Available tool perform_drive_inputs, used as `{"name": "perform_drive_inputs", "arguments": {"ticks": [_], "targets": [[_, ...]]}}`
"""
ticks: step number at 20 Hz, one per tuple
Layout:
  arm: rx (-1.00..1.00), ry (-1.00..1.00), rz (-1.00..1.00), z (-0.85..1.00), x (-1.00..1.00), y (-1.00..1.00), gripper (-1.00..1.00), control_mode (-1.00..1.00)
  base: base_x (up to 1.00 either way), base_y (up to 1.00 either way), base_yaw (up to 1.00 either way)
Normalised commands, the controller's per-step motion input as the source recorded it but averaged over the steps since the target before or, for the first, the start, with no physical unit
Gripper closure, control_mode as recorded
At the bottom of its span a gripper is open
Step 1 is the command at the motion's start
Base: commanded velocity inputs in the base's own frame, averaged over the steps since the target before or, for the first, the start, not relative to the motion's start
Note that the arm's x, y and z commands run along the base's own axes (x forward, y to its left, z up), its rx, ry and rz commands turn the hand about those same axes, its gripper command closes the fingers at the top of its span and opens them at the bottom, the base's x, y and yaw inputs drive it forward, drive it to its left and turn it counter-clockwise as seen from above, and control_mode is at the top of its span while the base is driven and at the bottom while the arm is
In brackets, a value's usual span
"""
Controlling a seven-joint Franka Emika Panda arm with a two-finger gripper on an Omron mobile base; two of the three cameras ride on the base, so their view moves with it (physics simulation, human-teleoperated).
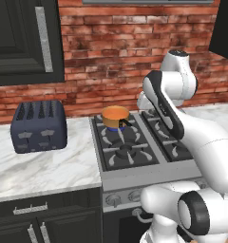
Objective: Wait until the marinara sauce is simmered to a deep red color and then turn off the stove.
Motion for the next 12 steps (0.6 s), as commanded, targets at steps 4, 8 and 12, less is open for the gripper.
{"name": "perform_drive_inputs", "arguments": {"ticks": [4,8,12], "targets": [[-0.01,-0.11,0.00,-0.07,-0.47,0.00,-1.00,-1.00,0.00,0.00,0.00],[0.00,0.00,0.00,0.00,0.00,0.00,-1.00,-1.00,0.00,0.00,0.00],[0.00,0.00,0.00,0.00,0.00,0.00,-1.00,-1.00,0.00,0.00,0.00]]}}
